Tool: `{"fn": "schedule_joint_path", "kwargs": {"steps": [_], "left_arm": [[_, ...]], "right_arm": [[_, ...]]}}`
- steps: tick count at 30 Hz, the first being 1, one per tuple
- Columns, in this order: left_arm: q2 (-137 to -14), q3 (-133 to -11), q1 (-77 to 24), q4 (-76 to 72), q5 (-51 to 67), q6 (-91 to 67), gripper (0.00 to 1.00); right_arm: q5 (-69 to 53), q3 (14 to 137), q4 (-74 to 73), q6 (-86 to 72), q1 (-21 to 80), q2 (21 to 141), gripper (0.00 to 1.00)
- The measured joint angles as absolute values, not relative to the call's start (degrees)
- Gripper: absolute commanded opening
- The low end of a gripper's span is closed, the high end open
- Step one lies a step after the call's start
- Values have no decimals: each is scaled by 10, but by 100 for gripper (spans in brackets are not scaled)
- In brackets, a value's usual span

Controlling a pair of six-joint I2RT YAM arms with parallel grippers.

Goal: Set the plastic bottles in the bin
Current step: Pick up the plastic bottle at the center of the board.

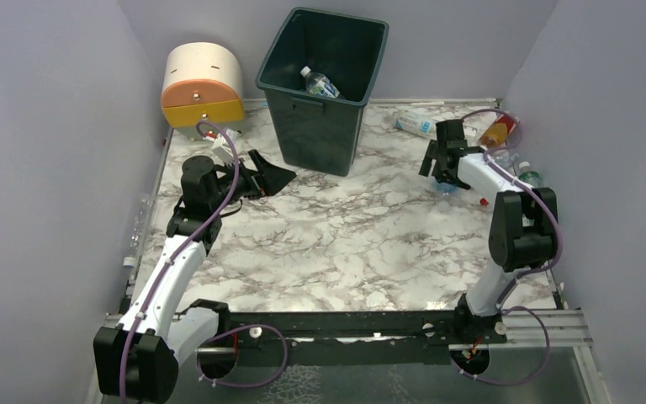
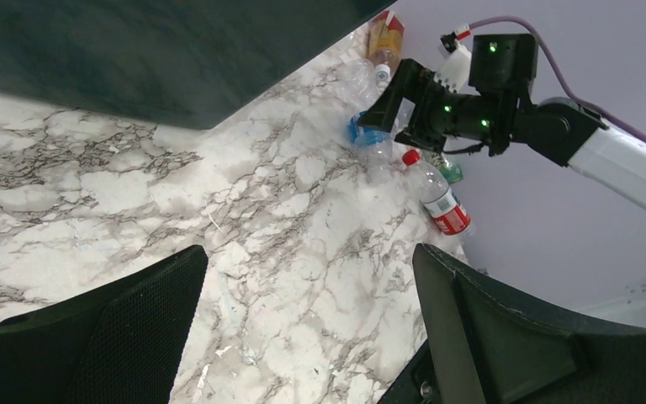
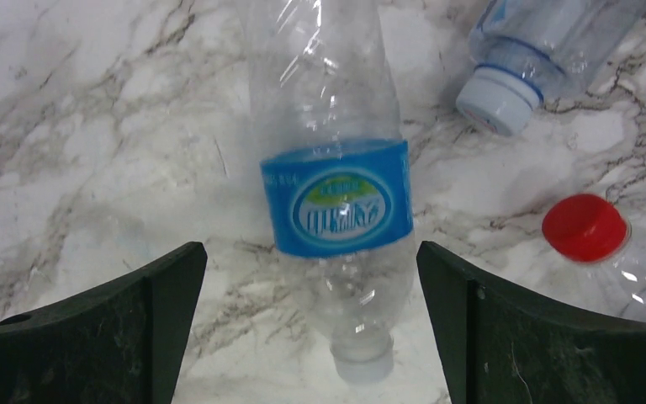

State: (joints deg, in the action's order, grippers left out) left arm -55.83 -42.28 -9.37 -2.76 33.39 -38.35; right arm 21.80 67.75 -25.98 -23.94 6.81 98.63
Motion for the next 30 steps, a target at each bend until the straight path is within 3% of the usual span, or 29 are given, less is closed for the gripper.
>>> {"fn": "schedule_joint_path", "kwargs": {"steps": [8, 16, 30], "left_arm": [[-558, -423, -94, -23, 342, -383, 99], [-555, -423, -94, -15, 348, -384, 99], [-604, -423, -120, -20, 390, -385, 99]], "right_arm": [[212, 729, -253, -230, 44, 1079, 98], [183, 707, -238, -229, 41, 1084, 65], [65, 579, -215, -227, 41, 929, 54]]}}
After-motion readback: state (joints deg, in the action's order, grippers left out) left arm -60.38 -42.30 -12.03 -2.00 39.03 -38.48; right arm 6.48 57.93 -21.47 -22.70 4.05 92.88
